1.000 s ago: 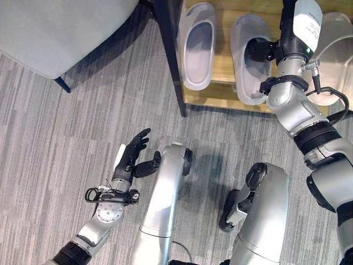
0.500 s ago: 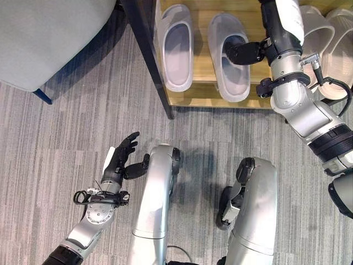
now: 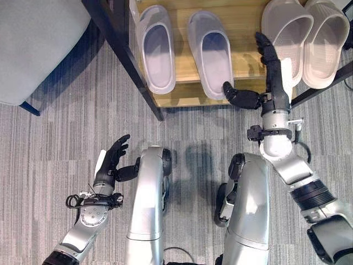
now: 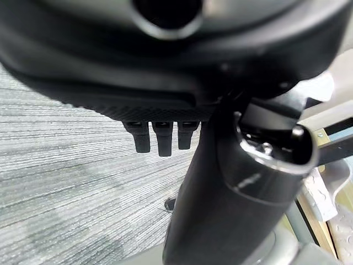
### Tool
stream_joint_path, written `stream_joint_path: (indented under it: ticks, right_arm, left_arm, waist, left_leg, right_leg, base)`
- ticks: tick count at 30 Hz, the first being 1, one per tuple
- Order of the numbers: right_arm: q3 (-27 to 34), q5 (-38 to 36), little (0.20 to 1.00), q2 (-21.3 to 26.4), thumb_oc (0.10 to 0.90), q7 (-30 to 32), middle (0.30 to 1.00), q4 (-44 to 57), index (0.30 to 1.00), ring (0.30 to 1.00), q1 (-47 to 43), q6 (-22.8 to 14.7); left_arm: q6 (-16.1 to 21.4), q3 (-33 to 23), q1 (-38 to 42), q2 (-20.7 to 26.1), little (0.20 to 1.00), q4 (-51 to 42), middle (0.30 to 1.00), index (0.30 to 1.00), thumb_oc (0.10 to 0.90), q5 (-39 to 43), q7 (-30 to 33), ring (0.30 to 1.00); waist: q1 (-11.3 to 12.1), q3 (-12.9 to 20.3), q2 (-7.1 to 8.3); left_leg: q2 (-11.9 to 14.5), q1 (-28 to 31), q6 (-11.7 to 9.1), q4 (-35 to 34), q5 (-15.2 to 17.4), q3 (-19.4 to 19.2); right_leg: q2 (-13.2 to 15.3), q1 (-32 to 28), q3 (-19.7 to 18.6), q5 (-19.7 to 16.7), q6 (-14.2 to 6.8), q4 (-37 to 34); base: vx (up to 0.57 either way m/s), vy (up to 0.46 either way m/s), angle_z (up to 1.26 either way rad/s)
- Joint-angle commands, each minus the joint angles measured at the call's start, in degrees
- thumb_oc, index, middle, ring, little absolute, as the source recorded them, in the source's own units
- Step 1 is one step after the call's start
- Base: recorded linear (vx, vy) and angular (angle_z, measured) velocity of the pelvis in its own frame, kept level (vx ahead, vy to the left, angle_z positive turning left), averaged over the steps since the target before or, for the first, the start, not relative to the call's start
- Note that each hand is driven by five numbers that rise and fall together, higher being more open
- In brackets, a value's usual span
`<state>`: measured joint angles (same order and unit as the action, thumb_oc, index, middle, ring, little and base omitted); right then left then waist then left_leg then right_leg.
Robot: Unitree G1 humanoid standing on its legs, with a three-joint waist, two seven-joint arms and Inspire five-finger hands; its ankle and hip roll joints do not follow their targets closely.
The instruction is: Arrange the slippers neatly on the shoe rack.
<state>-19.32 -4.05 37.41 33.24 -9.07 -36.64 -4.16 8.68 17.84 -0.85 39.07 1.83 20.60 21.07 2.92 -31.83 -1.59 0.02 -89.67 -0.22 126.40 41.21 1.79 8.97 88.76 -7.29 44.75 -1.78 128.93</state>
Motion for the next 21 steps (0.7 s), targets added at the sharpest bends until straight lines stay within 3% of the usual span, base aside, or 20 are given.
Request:
stream_joint_path:
  ticks: [1, 21]
  right_arm:
    - [3.6, 4.9, 0.9, 1.8, 0.8, 3.2, 0.9, 11.4, 0.9, 0.9, -6.4, -5.1]
    - [-1.0, 3.9, 0.9, -5.4, 0.8, 3.1, 0.9, 6.0, 0.9, 0.9, -5.3, -4.0]
  left_arm:
    - [4.6, 3.2, 1.3, -2.8, 0.9, -7.9, 0.9, 0.9, 0.8, -3.6, 0.9, 0.9]
    - [5.4, 3.4, 0.9, -1.3, 0.9, -8.5, 0.9, 0.9, 0.8, -3.7, 3.4, 0.9]
  waist:
    - [1.5, 2.0, -0.87]
    - [2.3, 2.0, -2.17]
  left_leg:
    - [-2.4, -0.3, -0.4, 0.9, 7.7, -1.2]
    - [-2.5, -0.3, -0.5, 1.0, 7.3, -1.1]
  right_leg:
    - [2.2, 1.2, 1.1, -0.3, 5.6, 2.7]
    - [2.3, 1.2, 1.8, -0.3, 6.1, 2.7]
  base:
    - [0.0, 0.0, 0.0]
    - [0.0, 0.0, 0.0]
